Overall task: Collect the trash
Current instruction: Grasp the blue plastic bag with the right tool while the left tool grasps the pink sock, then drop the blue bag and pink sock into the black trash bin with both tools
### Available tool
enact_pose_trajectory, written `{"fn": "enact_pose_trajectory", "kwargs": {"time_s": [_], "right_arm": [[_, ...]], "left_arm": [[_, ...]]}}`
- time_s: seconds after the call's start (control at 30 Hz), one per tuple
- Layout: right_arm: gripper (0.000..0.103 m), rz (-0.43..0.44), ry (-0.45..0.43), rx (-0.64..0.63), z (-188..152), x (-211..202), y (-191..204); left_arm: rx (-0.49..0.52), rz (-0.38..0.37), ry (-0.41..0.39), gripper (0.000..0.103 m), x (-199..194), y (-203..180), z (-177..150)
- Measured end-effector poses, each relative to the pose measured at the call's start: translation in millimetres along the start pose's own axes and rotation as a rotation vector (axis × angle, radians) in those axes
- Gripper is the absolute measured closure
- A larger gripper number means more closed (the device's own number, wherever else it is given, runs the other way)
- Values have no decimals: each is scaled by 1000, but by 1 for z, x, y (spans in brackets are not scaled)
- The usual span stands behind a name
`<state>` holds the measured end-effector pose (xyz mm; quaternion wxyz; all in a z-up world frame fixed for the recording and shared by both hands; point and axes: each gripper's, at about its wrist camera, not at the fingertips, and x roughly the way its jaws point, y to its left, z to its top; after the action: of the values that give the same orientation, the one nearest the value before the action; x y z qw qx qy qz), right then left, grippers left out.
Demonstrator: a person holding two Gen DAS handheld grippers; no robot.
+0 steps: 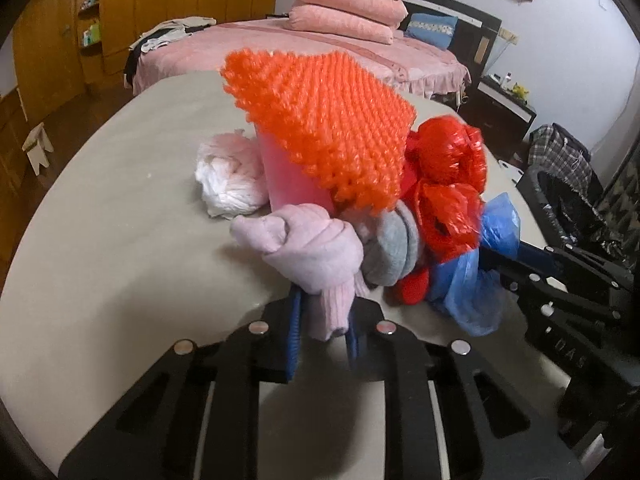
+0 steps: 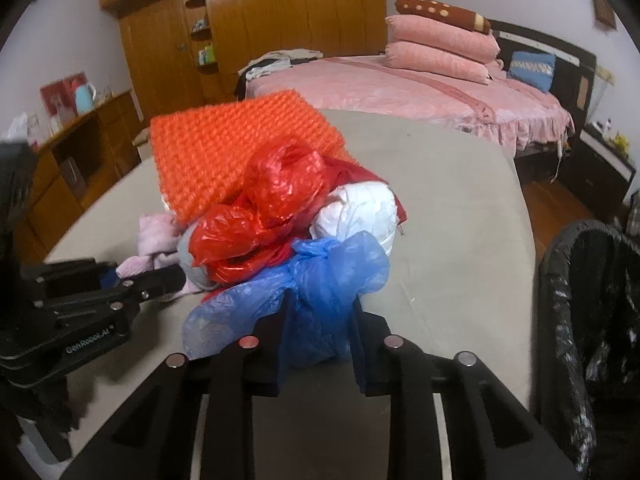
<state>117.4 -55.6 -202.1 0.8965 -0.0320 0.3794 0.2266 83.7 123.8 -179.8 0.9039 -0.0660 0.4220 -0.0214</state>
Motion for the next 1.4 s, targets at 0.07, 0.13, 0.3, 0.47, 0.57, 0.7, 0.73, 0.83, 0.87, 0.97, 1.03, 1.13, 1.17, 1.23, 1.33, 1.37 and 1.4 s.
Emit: {"fn": "enact_pose_trajectory", "kwargs": {"time_s": [0.07,0.13,0.3,0.47,0.57,0.7,0.73,0.83,0.87,0.97,1.03,1.13,1.17,1.23,1.33,1.37,1.4], "right_arm": [[81,19,-10,17,0,-11,-2],[81,35,-30,19,0,-24,-3],[81,67,-48,73,0,-43,-15],[81,56,-107,72,6,-70,-25],[82,37,-133,97,9,-84,-36],[81,-4,-181,133,13,-103,-56],[82,-11,-190,141,14,-107,-60],[81,-64,-218,156,14,-122,-77],[81,-89,-228,163,13,-128,-84],[82,-155,-232,192,8,-140,-109],[82,-221,-231,219,1,-147,-131],[82,-285,-224,274,-9,-155,-159],[82,-314,-222,295,-14,-159,-171],[81,-364,-220,322,-20,-166,-188],[75,-447,-212,355,-31,-176,-209],[67,-473,-208,362,-33,-179,-217],[60,-494,-204,368,-35,-181,-222]], "left_arm": [[-8,-9,-16,86,-11,-1,-1],[-12,-14,-40,86,-25,-1,0],[-11,-25,-85,86,-48,-8,5],[29,-47,-136,89,-67,-28,10],[43,-78,-158,89,-76,-36,14],[78,-130,-204,89,-89,-62,23],[89,-148,-215,89,-92,-69,25],[117,-204,-222,89,-95,-90,29],[129,-221,-222,89,-94,-97,30],[174,-282,-206,89,-84,-127,36],[200,-327,-193,89,-76,-148,37],[267,-390,-186,89,-63,-191,40],[285,-413,-181,89,-59,-205,41],[312,-457,-169,89,-48,-234,42],[335,-525,-141,79,-29,-274,47],[345,-538,-132,60,-24,-282,47],[358,-545,-128,47,-19,-289,45]]}}
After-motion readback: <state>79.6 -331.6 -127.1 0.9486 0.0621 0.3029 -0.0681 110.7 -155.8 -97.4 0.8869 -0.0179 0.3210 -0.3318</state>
